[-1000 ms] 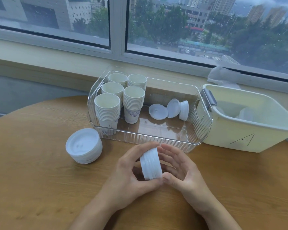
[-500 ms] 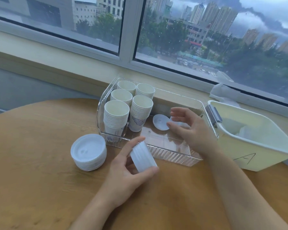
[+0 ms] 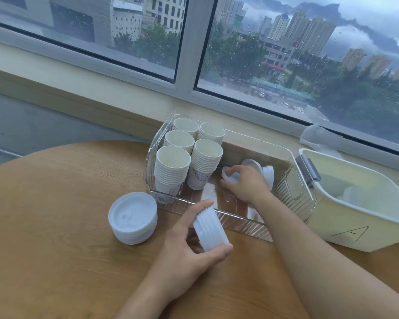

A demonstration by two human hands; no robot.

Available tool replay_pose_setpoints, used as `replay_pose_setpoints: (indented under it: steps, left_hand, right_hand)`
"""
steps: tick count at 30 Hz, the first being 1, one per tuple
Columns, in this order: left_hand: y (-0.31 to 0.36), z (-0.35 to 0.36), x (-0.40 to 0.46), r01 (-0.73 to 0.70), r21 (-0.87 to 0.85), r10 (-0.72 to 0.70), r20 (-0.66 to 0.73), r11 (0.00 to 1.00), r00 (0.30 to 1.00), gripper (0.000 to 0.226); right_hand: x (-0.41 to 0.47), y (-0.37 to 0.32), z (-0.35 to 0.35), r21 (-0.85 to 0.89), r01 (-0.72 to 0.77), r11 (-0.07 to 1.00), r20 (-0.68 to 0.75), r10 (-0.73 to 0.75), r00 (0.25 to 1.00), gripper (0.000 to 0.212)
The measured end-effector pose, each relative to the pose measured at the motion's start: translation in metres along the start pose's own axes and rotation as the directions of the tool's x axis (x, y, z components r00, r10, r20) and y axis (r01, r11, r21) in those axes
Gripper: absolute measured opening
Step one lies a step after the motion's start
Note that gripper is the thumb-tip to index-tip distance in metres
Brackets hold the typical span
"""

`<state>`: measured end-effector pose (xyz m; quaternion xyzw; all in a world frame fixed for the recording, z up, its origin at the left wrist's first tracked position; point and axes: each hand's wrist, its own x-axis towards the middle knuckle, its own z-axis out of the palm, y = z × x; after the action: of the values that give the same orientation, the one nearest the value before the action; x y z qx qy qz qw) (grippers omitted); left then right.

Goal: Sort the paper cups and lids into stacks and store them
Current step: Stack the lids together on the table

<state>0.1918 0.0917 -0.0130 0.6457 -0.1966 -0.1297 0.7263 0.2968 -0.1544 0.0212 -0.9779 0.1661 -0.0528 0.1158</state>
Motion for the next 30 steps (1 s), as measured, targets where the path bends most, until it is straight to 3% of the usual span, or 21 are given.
replay_pose_setpoints:
  steps: [7,10,13,15,17,22,26,30]
  left_hand:
    - [0.001,0.0,0.0,0.011,0.026,-0.011,0.0,1.0,1.0,0.078]
    - [0.003,0.0,-0.001,0.015,0.045,-0.015,-0.007,0.999,1.0,0.077]
    - [0.005,0.0,-0.002,0.022,0.051,-0.021,-0.009,0.998,1.0,0.077]
    - [0.007,0.0,-0.003,0.026,0.046,-0.026,-0.005,0.999,1.0,0.076]
    - [0.009,0.0,-0.004,0.034,0.029,-0.034,0.002,0.999,0.999,0.074]
    - [0.012,-0.001,-0.005,0.061,-0.045,-0.06,0.028,0.997,0.998,0.075]
    - [0.012,-0.004,-0.006,0.069,-0.026,-0.067,0.076,0.997,0.995,0.076]
    - [0.015,-0.007,-0.008,0.087,0.04,-0.093,0.215,0.995,0.972,0.072]
  right_hand:
    - [-0.011,0.0,-0.007,-0.004,-0.047,0.999,0.145,0.047,0.988,0.061]
    - [-0.019,0.002,-0.009,0.022,-0.031,0.999,0.105,0.029,0.994,0.057]
    - [-0.035,-0.001,-0.02,0.242,0.026,0.97,-0.002,-0.027,1.0,0.06]
    - [-0.057,-0.004,-0.032,0.49,0.103,0.866,-0.089,-0.068,0.994,0.065]
    - [-0.09,-0.006,-0.039,0.704,0.155,0.693,-0.118,-0.101,0.988,0.07]
    - [-0.178,0.0,-0.024,0.959,0.148,0.242,-0.131,-0.084,0.988,0.081]
    - [-0.208,0.014,0.006,0.961,0.155,0.227,-0.141,-0.078,0.987,0.086]
    - [-0.213,0.019,0.017,0.966,0.112,0.233,-0.086,-0.118,0.989,0.089]
